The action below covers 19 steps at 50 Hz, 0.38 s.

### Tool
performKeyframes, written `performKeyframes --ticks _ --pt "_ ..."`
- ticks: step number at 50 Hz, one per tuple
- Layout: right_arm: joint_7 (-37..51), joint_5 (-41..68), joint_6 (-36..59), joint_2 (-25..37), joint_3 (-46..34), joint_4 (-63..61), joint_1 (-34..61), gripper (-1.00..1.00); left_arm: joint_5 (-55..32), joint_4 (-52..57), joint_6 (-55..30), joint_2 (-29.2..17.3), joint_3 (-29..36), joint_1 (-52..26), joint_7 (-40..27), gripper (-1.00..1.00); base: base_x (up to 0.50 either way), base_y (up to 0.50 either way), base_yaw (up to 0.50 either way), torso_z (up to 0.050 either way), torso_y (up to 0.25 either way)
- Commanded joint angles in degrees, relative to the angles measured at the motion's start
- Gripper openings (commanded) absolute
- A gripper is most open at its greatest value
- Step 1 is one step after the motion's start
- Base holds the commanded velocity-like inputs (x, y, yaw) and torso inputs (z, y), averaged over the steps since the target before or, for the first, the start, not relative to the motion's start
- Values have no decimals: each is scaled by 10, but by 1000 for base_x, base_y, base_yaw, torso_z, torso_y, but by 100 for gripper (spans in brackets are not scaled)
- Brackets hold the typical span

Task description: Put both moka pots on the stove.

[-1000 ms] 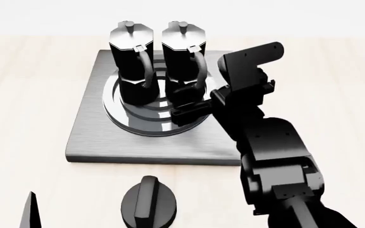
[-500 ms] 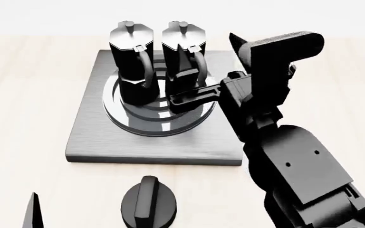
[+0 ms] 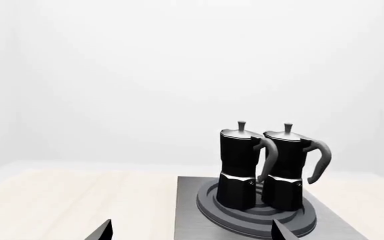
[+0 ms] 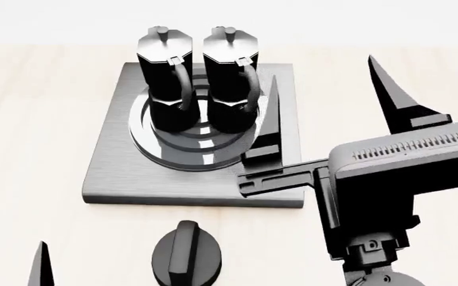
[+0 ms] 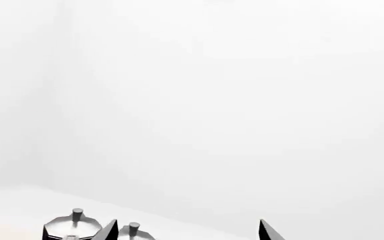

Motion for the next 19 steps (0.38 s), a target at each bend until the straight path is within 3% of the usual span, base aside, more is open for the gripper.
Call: performKeyframes --ticks 1,19 --pt "64 -34 -11 49 1 -60 -56 100 2 0 0 -1 2 0 -1 100 0 0 0 0 0" --pt "92 -59 -60 63 -10 -64 -133 100 1 1 3 -2 2 1 -4 100 0 0 0 0 0"
